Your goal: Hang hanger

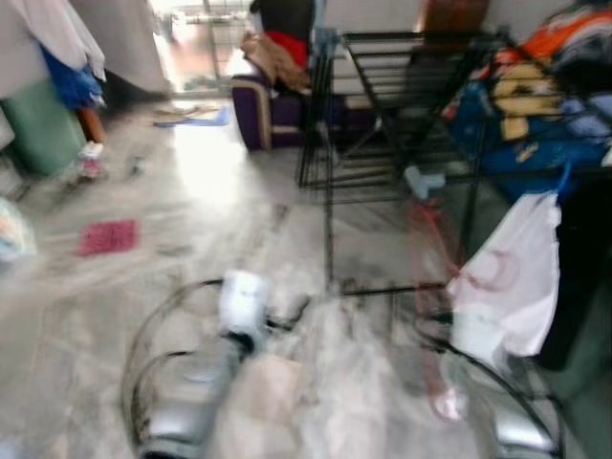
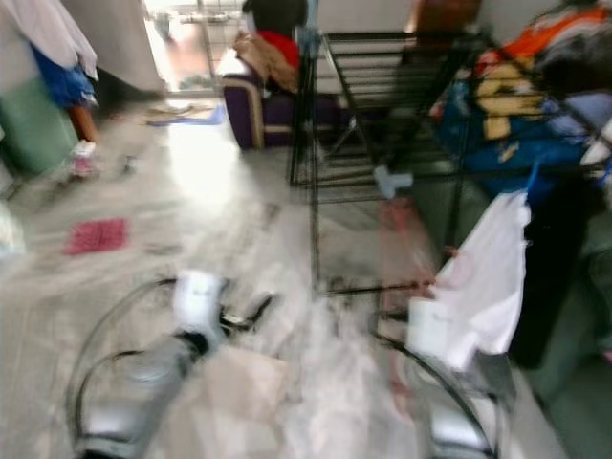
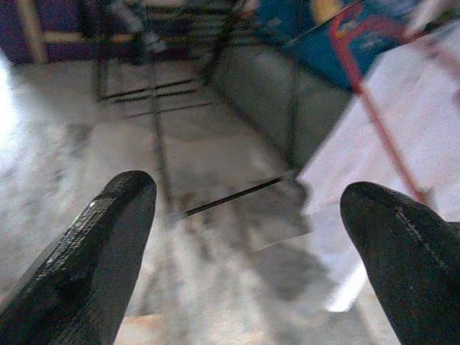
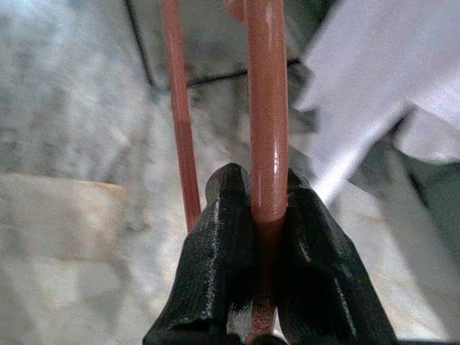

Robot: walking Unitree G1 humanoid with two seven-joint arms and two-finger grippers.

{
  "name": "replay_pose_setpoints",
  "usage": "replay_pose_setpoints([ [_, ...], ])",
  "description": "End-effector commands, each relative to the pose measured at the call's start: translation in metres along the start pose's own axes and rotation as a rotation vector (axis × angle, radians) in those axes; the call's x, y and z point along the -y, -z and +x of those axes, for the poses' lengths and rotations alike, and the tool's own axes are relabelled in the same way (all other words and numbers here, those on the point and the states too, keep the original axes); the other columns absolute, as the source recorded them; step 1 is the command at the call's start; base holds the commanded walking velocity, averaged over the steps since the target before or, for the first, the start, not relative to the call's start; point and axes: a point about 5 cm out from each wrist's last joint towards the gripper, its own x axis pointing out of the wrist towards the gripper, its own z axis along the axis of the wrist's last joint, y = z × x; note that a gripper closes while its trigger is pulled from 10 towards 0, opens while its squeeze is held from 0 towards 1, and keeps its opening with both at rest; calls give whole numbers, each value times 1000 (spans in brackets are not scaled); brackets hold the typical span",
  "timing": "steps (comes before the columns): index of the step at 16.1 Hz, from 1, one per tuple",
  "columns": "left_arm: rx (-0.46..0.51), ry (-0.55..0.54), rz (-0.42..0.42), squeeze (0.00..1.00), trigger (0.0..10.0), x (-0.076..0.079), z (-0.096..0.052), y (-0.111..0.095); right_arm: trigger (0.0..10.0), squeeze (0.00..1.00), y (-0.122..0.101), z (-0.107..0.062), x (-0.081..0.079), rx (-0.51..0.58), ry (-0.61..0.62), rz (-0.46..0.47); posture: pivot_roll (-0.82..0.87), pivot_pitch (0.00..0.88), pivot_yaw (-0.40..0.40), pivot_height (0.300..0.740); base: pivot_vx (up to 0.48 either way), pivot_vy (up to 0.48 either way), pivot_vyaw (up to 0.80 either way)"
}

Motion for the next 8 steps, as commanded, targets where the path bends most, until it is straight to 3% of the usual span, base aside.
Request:
replay_pose_setpoints([
  [1,7,32,13,0,10000,10,5,-4,10000,0,-5,1,15,12,26,-20,-55,0,-10,740,480,0,0],
  [8,-16,18,19,0,10000,12,6,-1,10000,0,-12,6,23,-25,-24,-50,-61,0,-17,740,467,0,0],
])
